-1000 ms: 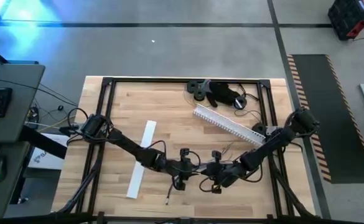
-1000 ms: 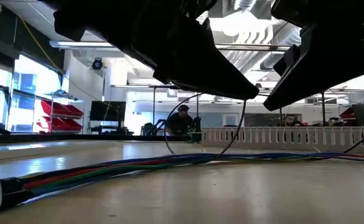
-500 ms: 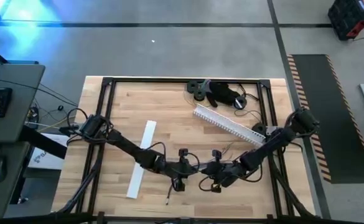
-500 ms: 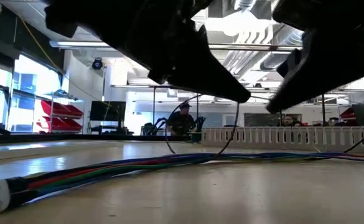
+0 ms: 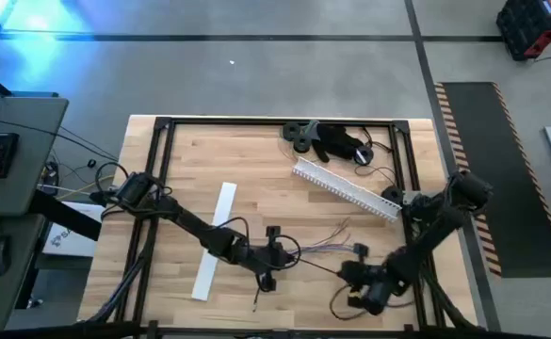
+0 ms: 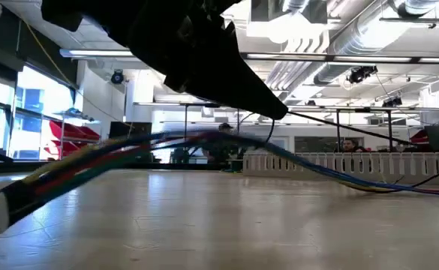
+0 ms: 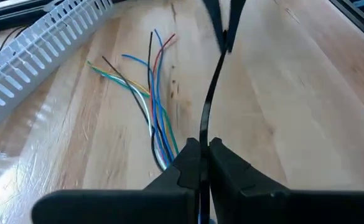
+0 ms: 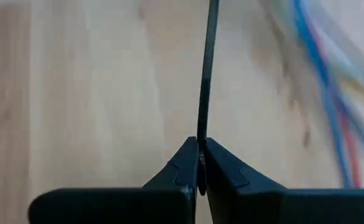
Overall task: Ziptie cables
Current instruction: Wrap the cable wires with zip tie, then put the zip tied cable wires to the white cable duct
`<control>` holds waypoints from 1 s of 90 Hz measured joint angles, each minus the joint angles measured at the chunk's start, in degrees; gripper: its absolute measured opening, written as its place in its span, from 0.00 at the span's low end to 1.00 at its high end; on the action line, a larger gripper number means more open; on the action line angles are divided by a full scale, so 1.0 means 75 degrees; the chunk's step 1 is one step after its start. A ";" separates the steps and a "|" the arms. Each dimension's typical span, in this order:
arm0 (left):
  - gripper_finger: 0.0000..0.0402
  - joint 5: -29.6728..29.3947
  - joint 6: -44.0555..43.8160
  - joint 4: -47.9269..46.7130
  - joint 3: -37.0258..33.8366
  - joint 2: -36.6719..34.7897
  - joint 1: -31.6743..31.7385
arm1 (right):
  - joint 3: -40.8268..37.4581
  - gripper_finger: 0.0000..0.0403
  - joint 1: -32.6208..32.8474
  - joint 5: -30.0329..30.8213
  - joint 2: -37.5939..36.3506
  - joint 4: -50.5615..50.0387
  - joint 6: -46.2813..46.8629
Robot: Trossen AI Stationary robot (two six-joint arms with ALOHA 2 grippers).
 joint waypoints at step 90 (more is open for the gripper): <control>0.02 0.0639 -0.0864 -0.0012 0.0539 0.0213 0.1010 | 0.0184 0.37 0.1882 -0.0217 -0.1739 -0.1442 0.1381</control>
